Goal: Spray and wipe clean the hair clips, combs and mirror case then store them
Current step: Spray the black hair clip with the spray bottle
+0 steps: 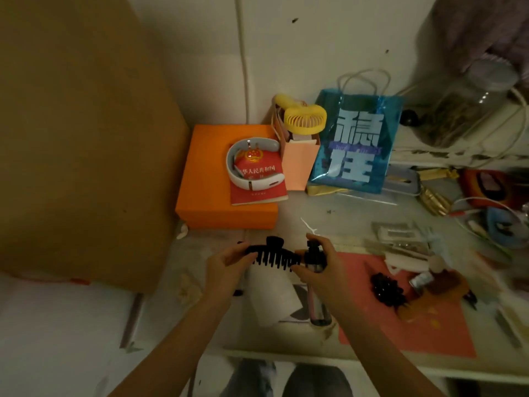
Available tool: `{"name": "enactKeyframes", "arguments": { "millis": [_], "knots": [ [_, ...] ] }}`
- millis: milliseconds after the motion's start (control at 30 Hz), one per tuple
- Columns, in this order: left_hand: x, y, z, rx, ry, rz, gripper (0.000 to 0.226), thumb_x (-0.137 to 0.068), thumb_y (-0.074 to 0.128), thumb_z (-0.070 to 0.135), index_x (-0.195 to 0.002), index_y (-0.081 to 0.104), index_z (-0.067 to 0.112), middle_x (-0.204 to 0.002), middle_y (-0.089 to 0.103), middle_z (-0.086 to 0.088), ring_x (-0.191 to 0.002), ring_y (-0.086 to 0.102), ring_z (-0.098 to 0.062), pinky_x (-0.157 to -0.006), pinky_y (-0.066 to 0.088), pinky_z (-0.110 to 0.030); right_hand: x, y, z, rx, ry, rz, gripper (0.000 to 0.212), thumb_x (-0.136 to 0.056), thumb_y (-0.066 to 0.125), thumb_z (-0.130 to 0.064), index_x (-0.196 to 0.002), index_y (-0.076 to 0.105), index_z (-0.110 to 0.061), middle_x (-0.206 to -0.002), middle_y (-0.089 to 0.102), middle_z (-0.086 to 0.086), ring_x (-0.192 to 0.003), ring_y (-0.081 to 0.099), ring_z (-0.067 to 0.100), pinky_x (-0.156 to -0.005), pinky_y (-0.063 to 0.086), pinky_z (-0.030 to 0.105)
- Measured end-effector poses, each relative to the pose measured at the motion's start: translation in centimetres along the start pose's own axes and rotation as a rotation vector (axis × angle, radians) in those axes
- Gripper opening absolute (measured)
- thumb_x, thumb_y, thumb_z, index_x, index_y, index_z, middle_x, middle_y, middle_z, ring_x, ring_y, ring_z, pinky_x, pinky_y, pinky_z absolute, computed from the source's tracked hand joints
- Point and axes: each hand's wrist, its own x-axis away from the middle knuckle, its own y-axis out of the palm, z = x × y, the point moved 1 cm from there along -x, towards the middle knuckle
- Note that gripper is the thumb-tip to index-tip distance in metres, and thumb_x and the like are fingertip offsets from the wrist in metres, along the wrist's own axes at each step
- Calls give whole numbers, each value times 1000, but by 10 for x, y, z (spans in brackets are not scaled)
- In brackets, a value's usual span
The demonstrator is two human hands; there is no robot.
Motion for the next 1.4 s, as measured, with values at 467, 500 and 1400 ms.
{"name": "enactKeyframes", "arguments": {
  "millis": [467,500,1400],
  "knots": [
    [-101,24,-31,-304,127,-208,32,-82,70,2,-113,67,10,-107,67,-1,-100,62,-14,-89,48,-20,-52,31,56,-32,142,269,56,-73,77,0,-122,55,-14,-101,62,-9,-97,63,17,-82,52,28],
    [-105,24,-36,-346,139,-214,32,-82,71,3,-113,67,9,-106,66,2,-99,60,-12,-85,46,-12,-56,31,59,-33,147,277,57,-72,78,0,-123,55,-13,-99,61,-12,-95,63,15,-80,52,26],
    [-126,16,-64,-528,269,-309,37,-78,75,5,-108,64,25,-86,61,21,-80,58,15,-70,42,0,-83,37,90,-23,161,201,65,-73,80,-8,-130,49,-17,-108,65,-4,-101,64,12,-91,53,32]
  ]
}}
